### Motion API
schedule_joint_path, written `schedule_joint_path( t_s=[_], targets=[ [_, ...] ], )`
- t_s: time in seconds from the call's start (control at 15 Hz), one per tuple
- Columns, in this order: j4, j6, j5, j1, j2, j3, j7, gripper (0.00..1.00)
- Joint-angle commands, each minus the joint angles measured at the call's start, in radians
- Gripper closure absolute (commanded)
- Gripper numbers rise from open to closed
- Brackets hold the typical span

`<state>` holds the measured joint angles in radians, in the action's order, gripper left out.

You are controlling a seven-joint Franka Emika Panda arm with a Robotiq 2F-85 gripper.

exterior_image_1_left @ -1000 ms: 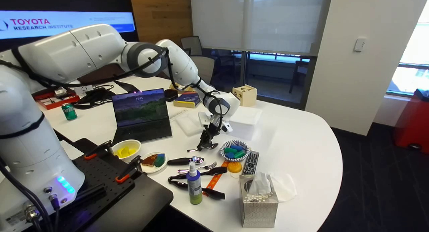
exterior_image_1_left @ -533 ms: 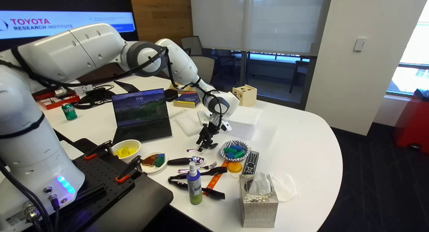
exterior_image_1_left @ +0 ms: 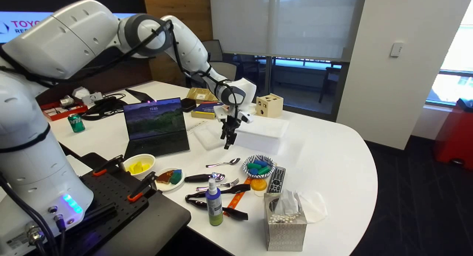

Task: Use the spoon to stir the bowl

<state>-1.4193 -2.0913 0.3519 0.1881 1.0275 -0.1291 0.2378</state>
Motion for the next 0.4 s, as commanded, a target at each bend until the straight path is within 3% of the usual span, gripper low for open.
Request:
schedule_joint_path(
  t_s=[0.0,0.33],
  targets=[
    [-0.234,-0.247,-0.048,-0.048,-0.18,-0.01,-0.022,0.0],
    [-0.454,-0.554,-0.059,-0.06,-0.32,0.016,-0.055,0.0]
  ],
)
